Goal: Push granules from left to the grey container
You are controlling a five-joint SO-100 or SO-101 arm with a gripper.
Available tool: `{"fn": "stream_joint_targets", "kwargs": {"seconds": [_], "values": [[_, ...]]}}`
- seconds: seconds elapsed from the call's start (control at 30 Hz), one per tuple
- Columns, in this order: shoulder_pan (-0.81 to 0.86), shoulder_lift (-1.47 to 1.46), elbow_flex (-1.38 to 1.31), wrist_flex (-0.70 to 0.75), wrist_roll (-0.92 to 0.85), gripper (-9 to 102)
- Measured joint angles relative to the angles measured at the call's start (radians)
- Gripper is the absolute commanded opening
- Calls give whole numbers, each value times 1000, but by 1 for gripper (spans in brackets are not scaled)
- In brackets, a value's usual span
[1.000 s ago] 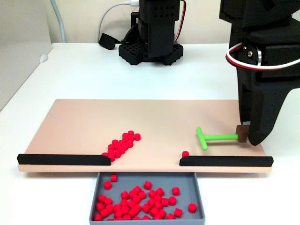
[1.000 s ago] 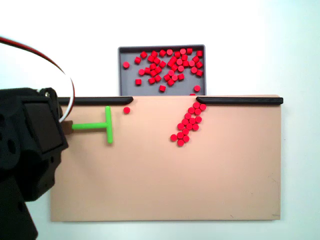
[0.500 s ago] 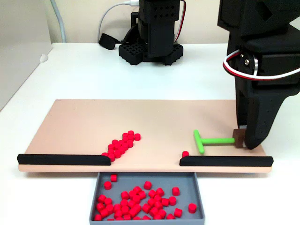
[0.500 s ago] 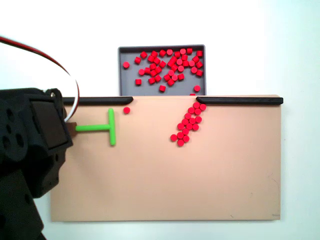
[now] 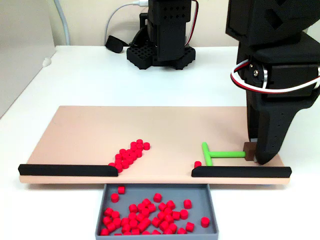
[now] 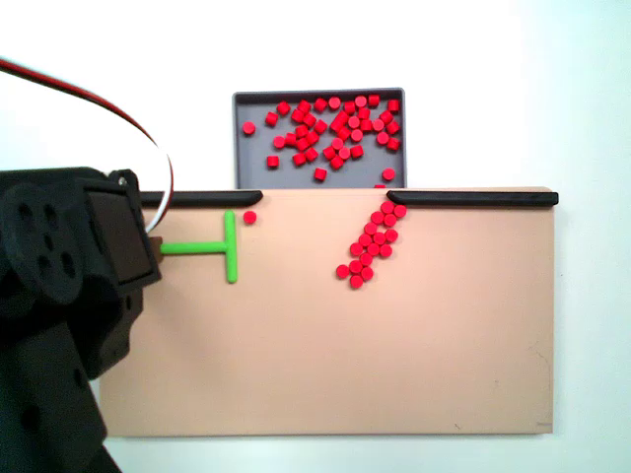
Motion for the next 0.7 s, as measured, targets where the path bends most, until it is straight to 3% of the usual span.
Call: {"fn": "stream_joint_targets", "kwargs": {"seconds": [0.7], "values": [[37, -9, -3, 8, -34, 0]]}}
